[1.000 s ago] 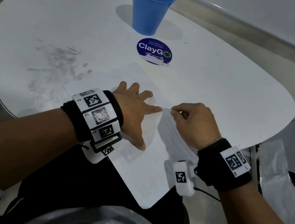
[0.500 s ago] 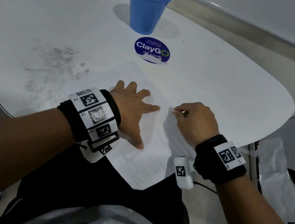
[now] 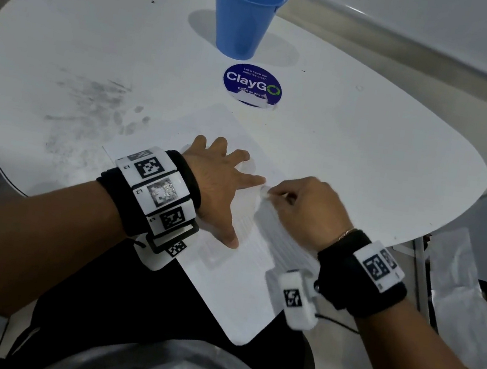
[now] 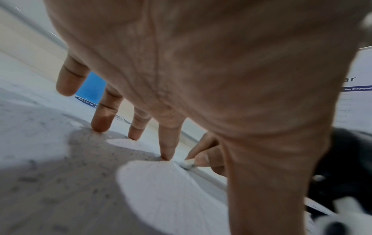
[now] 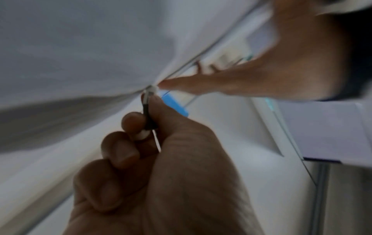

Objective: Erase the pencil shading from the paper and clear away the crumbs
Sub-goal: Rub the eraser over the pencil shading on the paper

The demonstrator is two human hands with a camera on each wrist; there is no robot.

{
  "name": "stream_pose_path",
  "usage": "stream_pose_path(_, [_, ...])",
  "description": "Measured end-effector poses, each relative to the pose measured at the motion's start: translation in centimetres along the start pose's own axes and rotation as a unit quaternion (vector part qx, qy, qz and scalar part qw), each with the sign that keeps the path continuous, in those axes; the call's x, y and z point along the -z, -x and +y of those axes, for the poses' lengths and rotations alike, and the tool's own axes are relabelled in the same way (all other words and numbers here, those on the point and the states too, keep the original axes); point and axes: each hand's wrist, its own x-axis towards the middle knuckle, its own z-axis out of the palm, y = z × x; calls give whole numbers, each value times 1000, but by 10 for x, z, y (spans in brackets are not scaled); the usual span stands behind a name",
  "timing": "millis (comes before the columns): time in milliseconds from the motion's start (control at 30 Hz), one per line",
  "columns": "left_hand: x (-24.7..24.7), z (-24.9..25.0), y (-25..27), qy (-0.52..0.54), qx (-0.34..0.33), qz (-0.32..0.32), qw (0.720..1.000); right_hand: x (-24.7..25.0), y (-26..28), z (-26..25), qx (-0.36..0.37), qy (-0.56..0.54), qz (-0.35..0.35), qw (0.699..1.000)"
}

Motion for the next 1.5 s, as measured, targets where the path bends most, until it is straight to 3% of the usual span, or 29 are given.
stream_pose_path(100, [-2,-1,1,5,-4,5,1000,5,-8,10,-36,2,47,998])
stream_pose_path(233, [0,0,0,-1,-2,-1,1000,-6,1,0,8,-2,-3,1000])
stream_pose_path(367, [0,-1,0,3,-5,4,1000,5,-12,15,-59,-12,42,997])
stream_pose_path(533, [1,1,0,-8,-2,-6,1000,0,-14,-4,-13,13,11,1000])
stream_pose_path(700, [2,1,1,-9,2,-9,1000,8,-39,-7,-43,6,25,999])
stream_pose_path(867, [0,0,-1,2,0,-9,1000,4,-11,3,-20,36,-3,999])
stream_pose_path(1000, [0,0,0,9,-5,3,1000,11,-13,15,-58,10,28,998])
stream_pose_path(1133, [0,0,1,8,-2,-5,1000,0,8,1,11,-3,-33,999])
stream_pose_path(1300, [-1,-1,1,10,-3,1,1000,9,-3,13,-47,7,31,998])
stream_pose_path(1433, [0,0,1,0,1,0,1000,-3,10,-5,18,3,-18,1000])
stream_pose_path(1500, [0,0,1,1,0,-2,1000,4,-1,2,-12,6,-6,1000])
